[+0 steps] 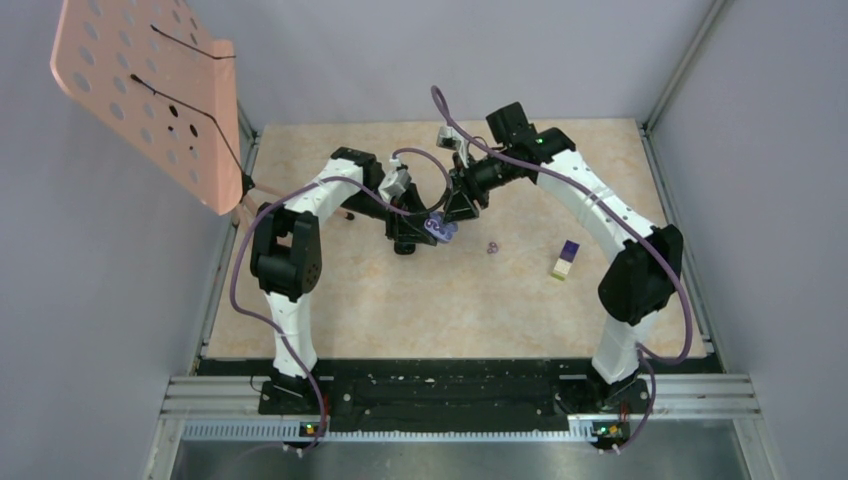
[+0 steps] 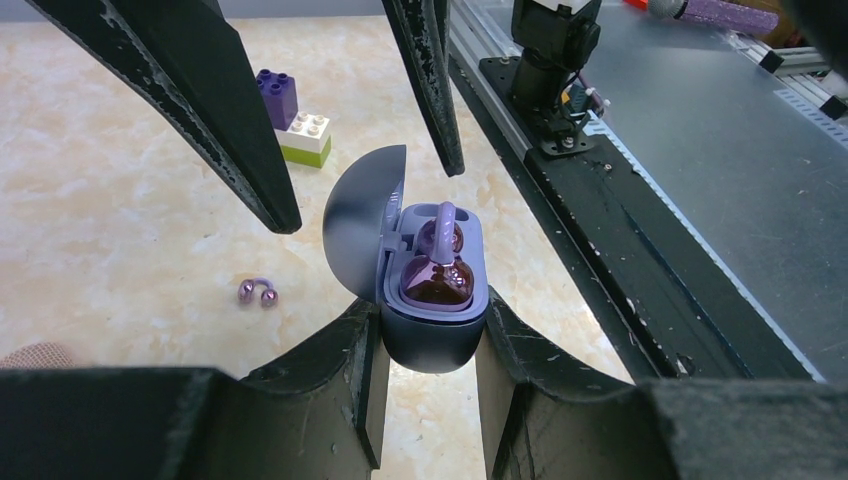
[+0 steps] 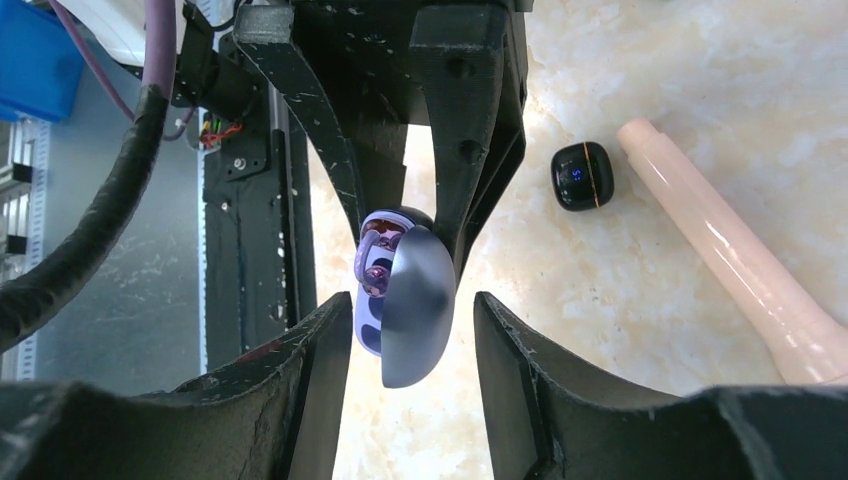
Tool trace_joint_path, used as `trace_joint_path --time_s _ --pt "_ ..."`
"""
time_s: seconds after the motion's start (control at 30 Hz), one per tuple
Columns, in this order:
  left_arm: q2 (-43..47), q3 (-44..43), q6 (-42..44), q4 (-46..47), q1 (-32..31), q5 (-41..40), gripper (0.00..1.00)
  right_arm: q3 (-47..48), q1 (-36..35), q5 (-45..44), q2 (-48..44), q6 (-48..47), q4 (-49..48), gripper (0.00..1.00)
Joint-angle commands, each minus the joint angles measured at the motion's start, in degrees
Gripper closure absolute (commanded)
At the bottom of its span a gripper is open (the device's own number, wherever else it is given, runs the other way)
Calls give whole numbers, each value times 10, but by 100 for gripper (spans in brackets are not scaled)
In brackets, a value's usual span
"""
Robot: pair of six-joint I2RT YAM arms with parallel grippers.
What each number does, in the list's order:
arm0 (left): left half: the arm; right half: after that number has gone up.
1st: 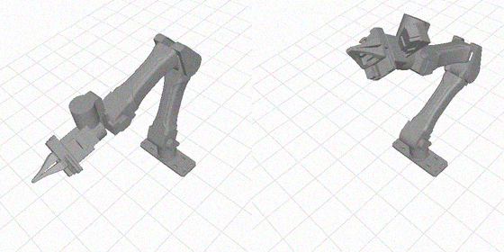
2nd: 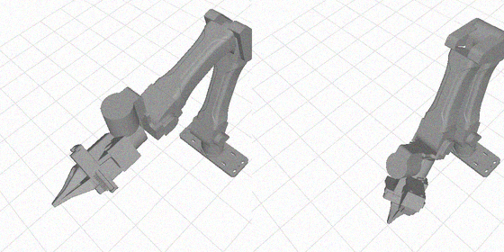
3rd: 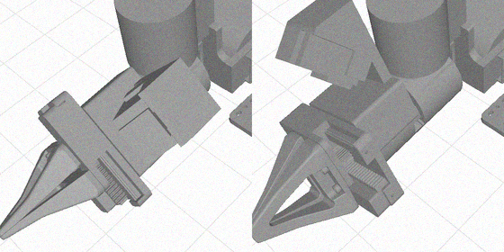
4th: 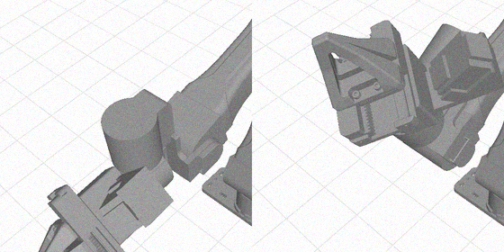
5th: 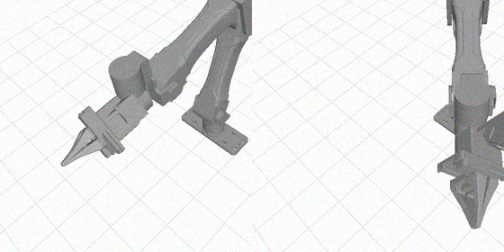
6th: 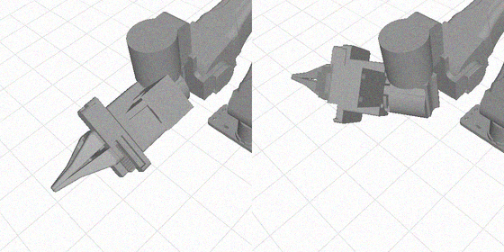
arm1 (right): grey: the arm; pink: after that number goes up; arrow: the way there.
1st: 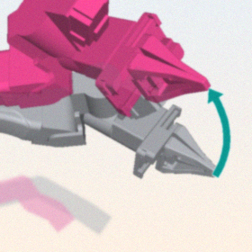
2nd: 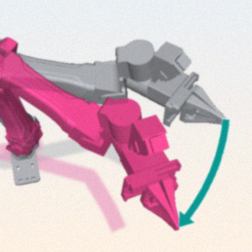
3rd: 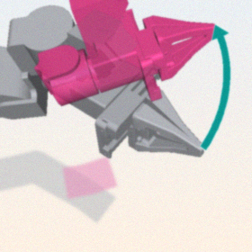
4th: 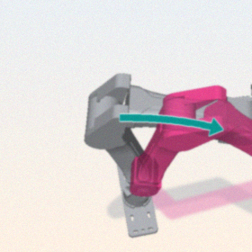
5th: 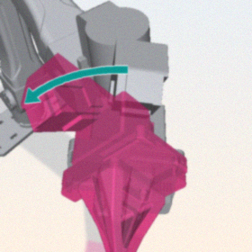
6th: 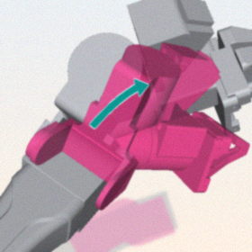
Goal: Insert the wireless bluetooth earbuds into the charging case
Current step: Place the earbud in the charging case.
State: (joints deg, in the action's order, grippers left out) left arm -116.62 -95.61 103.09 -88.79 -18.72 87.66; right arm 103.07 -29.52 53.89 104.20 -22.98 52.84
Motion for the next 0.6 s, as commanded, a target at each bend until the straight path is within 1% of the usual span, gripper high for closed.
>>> trace_joint_path --time_s 0.0,0.17,0.2,0.27,0.37,0.57 --pt "28 -2 -5 -21 -1 85 100 0 -9 -11 -16 -40 8 52" --pt "26 -7 -10 -21 -1 85 100 -3 -11 -10 -12 -40 8 50" --pt "26 -7 -10 -21 0 85 100 -2 -11 -11 -10 -39 8 50" --pt "25 -9 -14 -21 -1 84 100 0 -12 -11 -7 -39 7 45" --pt "24 -10 -16 -22 -1 84 100 3 -15 -17 -2 -34 5 42" --pt "24 -12 -21 -22 -1 85 100 -1 -21 -51 2 -6 -26 42"
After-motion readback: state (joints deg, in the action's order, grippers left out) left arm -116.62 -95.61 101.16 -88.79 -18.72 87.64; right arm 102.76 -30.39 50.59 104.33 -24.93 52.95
